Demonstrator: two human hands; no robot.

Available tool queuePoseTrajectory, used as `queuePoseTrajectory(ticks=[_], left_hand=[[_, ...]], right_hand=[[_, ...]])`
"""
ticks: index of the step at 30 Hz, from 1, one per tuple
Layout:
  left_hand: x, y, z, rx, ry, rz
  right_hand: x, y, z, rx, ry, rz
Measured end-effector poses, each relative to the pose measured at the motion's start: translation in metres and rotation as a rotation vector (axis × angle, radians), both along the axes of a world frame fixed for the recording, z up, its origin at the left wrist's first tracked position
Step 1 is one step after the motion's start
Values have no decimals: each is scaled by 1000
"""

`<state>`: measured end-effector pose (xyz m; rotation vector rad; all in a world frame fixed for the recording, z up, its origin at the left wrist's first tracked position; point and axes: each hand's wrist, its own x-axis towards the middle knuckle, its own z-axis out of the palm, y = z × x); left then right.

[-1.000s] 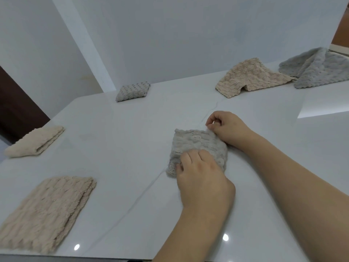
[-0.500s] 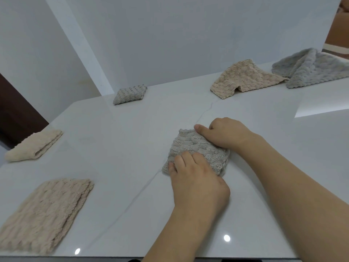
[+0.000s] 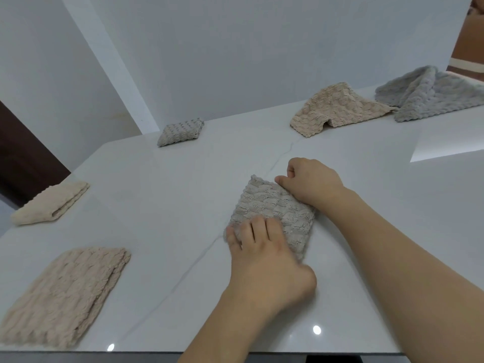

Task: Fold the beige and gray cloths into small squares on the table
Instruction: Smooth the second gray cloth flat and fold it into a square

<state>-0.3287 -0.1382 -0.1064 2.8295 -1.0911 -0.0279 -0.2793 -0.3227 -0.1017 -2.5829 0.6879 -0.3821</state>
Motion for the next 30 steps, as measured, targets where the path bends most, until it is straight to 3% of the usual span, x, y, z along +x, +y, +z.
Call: queuePoseTrajectory(ticks=[3, 6, 12, 19, 25, 30], left_hand=[[16, 12, 22, 54, 287, -40], [44, 14, 39, -13, 435, 4], [50, 1, 38, 54, 311, -1], [77, 14, 43, -251, 439, 347], [36, 5, 49, -197, 926, 144], [12, -6, 44, -180, 1024, 41]], right_hand=[[0, 0, 0, -1, -21, -21], [1, 0, -2, -32, -29, -31], [-6, 4, -2, 82, -136, -104], [-24, 0, 20, 292, 57, 163], [-55, -16, 40, 261, 360, 209], [-87, -31, 42, 216, 520, 184]])
